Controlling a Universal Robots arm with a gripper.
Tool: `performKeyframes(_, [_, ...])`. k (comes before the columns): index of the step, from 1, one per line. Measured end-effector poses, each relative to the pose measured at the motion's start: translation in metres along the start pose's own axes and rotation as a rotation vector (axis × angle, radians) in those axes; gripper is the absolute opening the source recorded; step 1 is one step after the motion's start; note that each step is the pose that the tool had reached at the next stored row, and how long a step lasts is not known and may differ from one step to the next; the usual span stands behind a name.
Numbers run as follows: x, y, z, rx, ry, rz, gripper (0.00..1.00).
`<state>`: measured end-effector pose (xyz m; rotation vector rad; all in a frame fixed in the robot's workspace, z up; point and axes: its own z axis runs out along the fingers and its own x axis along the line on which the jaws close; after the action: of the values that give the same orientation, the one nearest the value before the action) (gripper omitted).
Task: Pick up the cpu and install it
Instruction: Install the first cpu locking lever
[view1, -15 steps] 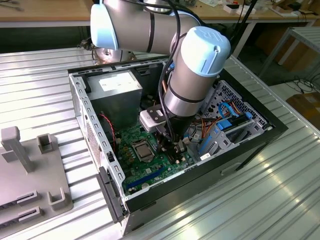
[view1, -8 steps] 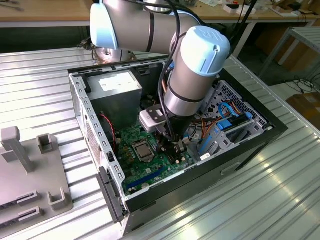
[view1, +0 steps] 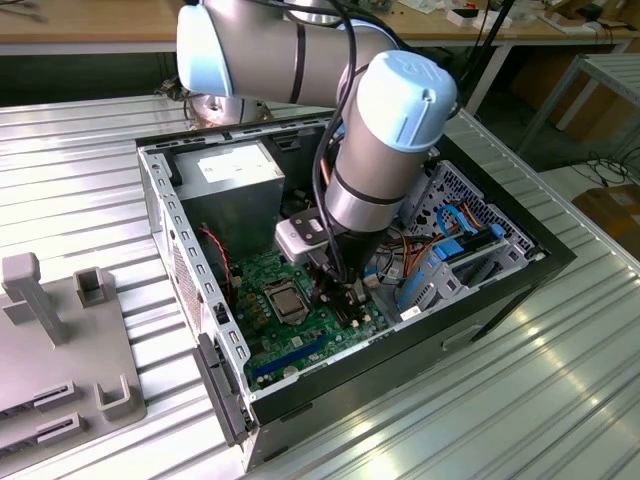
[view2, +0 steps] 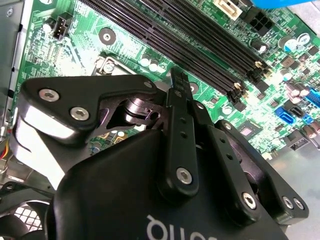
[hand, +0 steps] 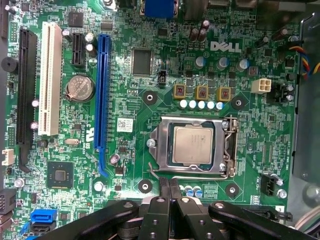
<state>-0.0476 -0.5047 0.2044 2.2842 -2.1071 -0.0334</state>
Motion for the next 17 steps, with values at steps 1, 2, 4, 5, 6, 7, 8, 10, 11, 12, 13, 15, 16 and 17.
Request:
performKeyframes(1, [-0.0002,0.0003,0.0,0.0,0.0001,0.0,0.11])
performKeyframes(2, [-0.0004,0.0006,0.0,0.0,0.0,-0.001,0.11])
performKeyframes(4, [-0.001,0.0012,0.0,0.0,0.0001,-0.002,0.11])
performKeyframes(5, [-0.0012,0.0015,0.0001,0.0,0.0,-0.002,0.11])
performKeyframes(6, [-0.0014,0.0018,0.0,0.0,0.0001,-0.002,0.11])
performKeyframes(7, [-0.0015,0.0022,0.0001,0.0,0.0001,-0.002,0.11])
performKeyframes(8, [-0.0016,0.0026,0.0001,0.0,0.0002,-0.003,0.11])
performKeyframes(10, [-0.0019,0.004,0.0001,0.0003,0.0003,-0.003,0.11])
performKeyframes(11, [-0.002,0.0046,0.0002,0.0006,0.0002,-0.003,0.11])
performKeyframes(12, [-0.0021,0.0065,0.0002,0.0016,0.0003,-0.003,0.11])
performKeyframes(13, [-0.0021,0.0074,0.0002,0.0022,0.0004,-0.003,0.11])
performKeyframes(15, [-0.0023,0.0089,0.0003,0.0035,0.0004,-0.003,0.11])
performKeyframes(16, [-0.0023,0.0092,0.0003,0.0039,0.0005,-0.003,0.11])
performKeyframes(17, [-0.0023,0.0096,0.0003,0.0043,0.0005,-0.003,0.11])
